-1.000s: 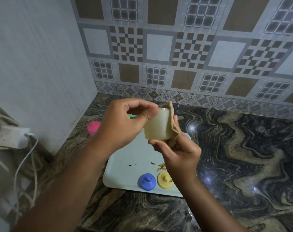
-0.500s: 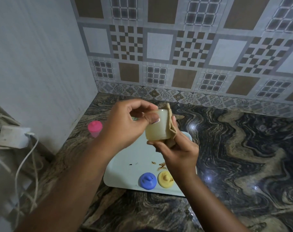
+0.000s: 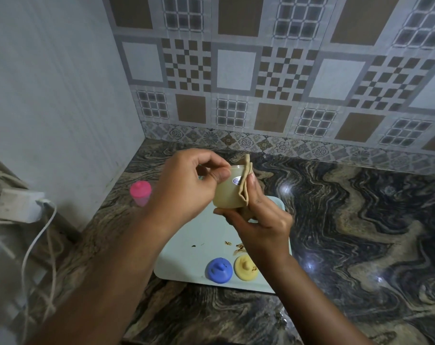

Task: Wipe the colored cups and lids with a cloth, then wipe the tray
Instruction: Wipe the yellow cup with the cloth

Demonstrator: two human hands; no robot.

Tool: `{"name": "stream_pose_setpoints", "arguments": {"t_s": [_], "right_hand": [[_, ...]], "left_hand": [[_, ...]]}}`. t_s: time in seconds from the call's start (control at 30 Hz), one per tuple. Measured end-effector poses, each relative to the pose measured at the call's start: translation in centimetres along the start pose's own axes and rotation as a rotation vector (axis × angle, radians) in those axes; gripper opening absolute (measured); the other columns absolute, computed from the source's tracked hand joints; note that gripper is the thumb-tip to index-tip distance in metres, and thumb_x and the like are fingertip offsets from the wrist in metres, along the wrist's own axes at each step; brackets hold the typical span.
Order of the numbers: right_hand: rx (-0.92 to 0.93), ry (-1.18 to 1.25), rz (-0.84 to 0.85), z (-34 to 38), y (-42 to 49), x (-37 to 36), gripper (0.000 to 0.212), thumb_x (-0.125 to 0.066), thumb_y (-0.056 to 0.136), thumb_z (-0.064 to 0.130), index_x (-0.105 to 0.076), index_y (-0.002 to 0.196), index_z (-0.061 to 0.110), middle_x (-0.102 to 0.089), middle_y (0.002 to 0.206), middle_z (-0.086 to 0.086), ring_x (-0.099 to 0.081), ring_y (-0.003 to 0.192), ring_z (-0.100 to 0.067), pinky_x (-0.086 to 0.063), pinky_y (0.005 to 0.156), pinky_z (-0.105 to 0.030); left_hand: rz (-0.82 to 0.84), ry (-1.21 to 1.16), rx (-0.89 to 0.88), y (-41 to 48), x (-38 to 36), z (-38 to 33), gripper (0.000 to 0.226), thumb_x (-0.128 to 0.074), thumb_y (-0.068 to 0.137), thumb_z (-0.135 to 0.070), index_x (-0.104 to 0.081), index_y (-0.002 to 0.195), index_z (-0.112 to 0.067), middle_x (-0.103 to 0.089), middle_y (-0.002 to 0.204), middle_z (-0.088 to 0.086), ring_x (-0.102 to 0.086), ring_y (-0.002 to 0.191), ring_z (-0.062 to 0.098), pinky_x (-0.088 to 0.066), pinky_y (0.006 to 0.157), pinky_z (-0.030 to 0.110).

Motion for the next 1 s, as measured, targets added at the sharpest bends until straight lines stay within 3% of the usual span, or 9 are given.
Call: {"name": "stream_pose_setpoints", "arguments": {"t_s": [0.07,0.13,0.2,0.33,0.5,0.6,0.7,0.9,1.0], "right_hand": [[0.015,-0.001,0.016,0.3,0.1,0.1,0.067,-0.077,0.085,0.043,-0.06,0.128,-0.006,-0.062,0.13,-0.025,-0.055,0.125,0.01,-0.048,0.097,-0.008],[0.009,0.028,0.013,0.3,0.0,0.3,0.057,-0.064,0.098,0.042,-0.056,0.13,-0.005,-0.063,0.129,-0.028,-0.068,0.117,-0.017,-0.057,0.092,-0.019],[0.015,0.039,-0.02,0.2,-0.2,0.4,0.047,-0.057,0.104,0.034,-0.058,0.128,-0.007,-0.063,0.127,-0.03,-0.07,0.114,-0.031,-0.06,0.088,-0.024],[0.015,0.037,-0.021,-0.1,-0.5,0.4,0.037,-0.06,0.102,0.024,-0.067,0.123,-0.006,-0.058,0.136,-0.028,-0.075,0.106,-0.024,-0.064,0.07,-0.033],[0.044,0.039,-0.001,-0.3,-1.5,0.0,0.029,-0.067,0.098,0.016,-0.069,0.121,0.0,-0.06,0.135,-0.026,-0.075,0.102,-0.015,-0.064,0.066,-0.029],[0.019,0.03,0.016,-1.1,-2.3,-0.3,0.027,-0.069,0.095,0.013,-0.072,0.117,-0.002,-0.061,0.134,-0.025,-0.077,0.097,-0.018,-0.063,0.071,-0.026],[-0.01,0.035,0.062,-2.8,-3.8,-1.0,0.027,-0.067,0.095,0.015,-0.074,0.115,-0.001,-0.064,0.131,-0.021,-0.069,0.117,-0.016,-0.062,0.079,-0.026],[-0.323,0.066,0.156,-7.6,-4.8,-2.2,0.038,-0.062,0.095,0.034,-0.077,0.115,0.005,-0.069,0.127,-0.004,-0.057,0.131,-0.009,-0.051,0.102,-0.022],[-0.478,0.122,0.212,-9.1,-3.7,-3.6,0.041,-0.06,0.098,0.034,-0.078,0.09,-0.002,-0.079,0.104,-0.007,-0.057,0.133,-0.011,-0.043,0.107,-0.014]], "left_hand": [[-0.011,-0.007,0.001,0.0,-0.2,0.2,0.01,-0.074,0.086,-0.02,-0.074,0.087,-0.03,-0.069,0.082,-0.016,-0.061,0.078,0.003,-0.046,0.065,0.009],[-0.029,-0.028,0.013,-0.1,-0.3,0.5,0.009,-0.074,0.086,-0.018,-0.075,0.087,-0.028,-0.069,0.08,-0.017,-0.061,0.075,0.001,-0.044,0.064,0.007],[-0.048,-0.047,0.013,-0.2,-0.5,0.7,0.009,-0.074,0.086,-0.016,-0.075,0.087,-0.025,-0.069,0.08,-0.017,-0.061,0.074,-0.002,-0.044,0.064,0.006],[-0.085,-0.094,0.029,-0.3,-0.7,1.5,0.009,-0.073,0.087,-0.016,-0.076,0.089,-0.024,-0.072,0.083,-0.017,-0.066,0.08,-0.003,-0.051,0.071,0.01],[-0.153,-0.096,0.033,-0.2,-0.5,2.7,0.012,-0.073,0.087,-0.018,-0.073,0.087,-0.03,-0.071,0.085,-0.019,-0.066,0.083,-0.004,-0.051,0.073,0.009],[-0.171,-0.09,0.021,-0.3,-0.7,3.7,0.014,-0.074,0.086,-0.017,-0.073,0.086,-0.03,-0.072,0.086,-0.016,-0.067,0.084,-0.001,-0.051,0.075,0.011],[-0.202,-0.032,0.022,-0.3,-1.1,5.9,0.009,-0.076,0.084,-0.019,-0.075,0.087,-0.027,-0.072,0.091,-0.012,-0.066,0.086,0.003,-0.05,0.078,0.014],[-0.183,0.118,0.078,0.1,-2.4,11.9,0.009,-0.078,0.082,-0.018,-0.078,0.092,-0.017,-0.071,0.089,-0.002,-0.063,0.079,0.014,-0.052,0.075,0.03],[-0.155,0.161,0.094,1.1,-3.9,13.8,0.01,-0.078,0.082,-0.018,-0.078,0.092,-0.017,-0.07,0.087,0.001,-0.063,0.077,0.016,-0.054,0.074,0.035]]}}
Point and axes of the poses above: each hand's wrist, its own y-axis towards the middle knuckle, its own x-axis out of the back of the hand, z = x × y, the point moved 4 cm from there along y, towards the middle knuckle
